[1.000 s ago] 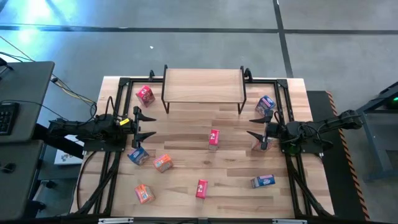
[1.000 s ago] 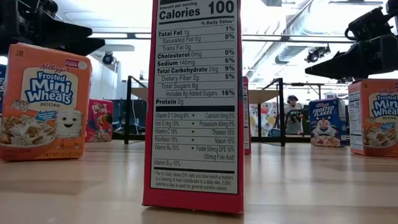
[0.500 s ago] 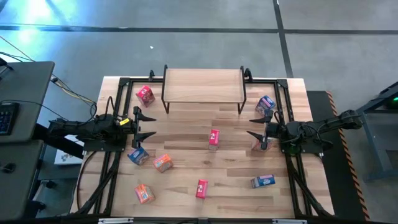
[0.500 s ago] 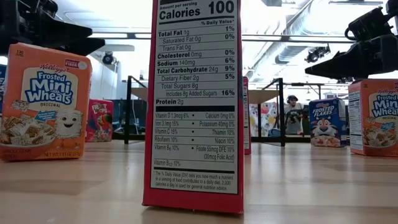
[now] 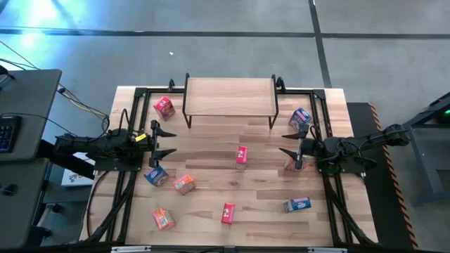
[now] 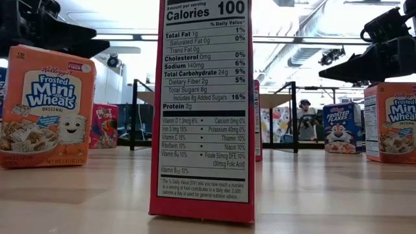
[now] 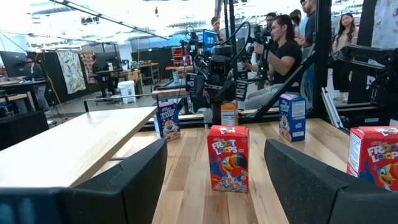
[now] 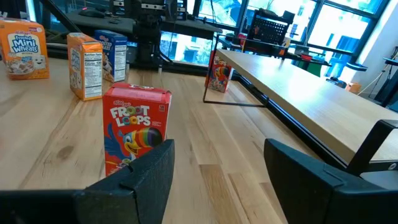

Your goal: Stack cereal on shelf

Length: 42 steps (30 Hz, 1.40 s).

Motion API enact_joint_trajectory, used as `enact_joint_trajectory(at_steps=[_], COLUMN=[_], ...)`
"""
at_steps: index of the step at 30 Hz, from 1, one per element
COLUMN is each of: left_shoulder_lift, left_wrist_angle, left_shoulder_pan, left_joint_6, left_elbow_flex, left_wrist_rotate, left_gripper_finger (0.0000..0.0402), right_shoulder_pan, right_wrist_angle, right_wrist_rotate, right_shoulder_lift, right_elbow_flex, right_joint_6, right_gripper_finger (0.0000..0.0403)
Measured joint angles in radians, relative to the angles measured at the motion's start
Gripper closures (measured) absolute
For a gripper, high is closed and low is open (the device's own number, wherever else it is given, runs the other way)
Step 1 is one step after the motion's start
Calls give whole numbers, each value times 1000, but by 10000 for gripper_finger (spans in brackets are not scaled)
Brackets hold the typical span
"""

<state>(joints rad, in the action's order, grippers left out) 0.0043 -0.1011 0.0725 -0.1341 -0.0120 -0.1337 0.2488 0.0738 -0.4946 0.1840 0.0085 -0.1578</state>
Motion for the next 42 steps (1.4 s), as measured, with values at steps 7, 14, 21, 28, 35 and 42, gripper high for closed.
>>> enact_joint_trajectory(at_steps=[7, 14, 21, 28, 35, 42], left_shoulder_lift=[0, 0, 0, 0, 0, 0], left_wrist_angle=[0, -1, -2, -7, -28, -85], left_shoulder_pan=[0, 0, 0, 0, 0, 1], left_joint_6=[0, 1, 52, 52, 55, 52], left_elbow_flex=[0, 0, 0, 0, 0, 0], left_wrist_rotate=[0, 0, 0, -4, -42, -279], left_gripper_finger=[140, 140, 140, 140, 140, 140], right_shoulder_pan=[0, 0, 0, 0, 0, 0], right_wrist_angle=[0, 0, 0, 0, 0, 0], right_wrist_rotate=[0, 0, 0, 0, 0, 0], right_shoulder_lift=[0, 0, 0, 0, 0, 0], right_elbow_flex=[0, 0, 0, 0, 0, 0], right_joint_6=[0, 0, 0, 0, 0, 0], right_gripper_finger=[162, 162, 162, 162, 162, 162])
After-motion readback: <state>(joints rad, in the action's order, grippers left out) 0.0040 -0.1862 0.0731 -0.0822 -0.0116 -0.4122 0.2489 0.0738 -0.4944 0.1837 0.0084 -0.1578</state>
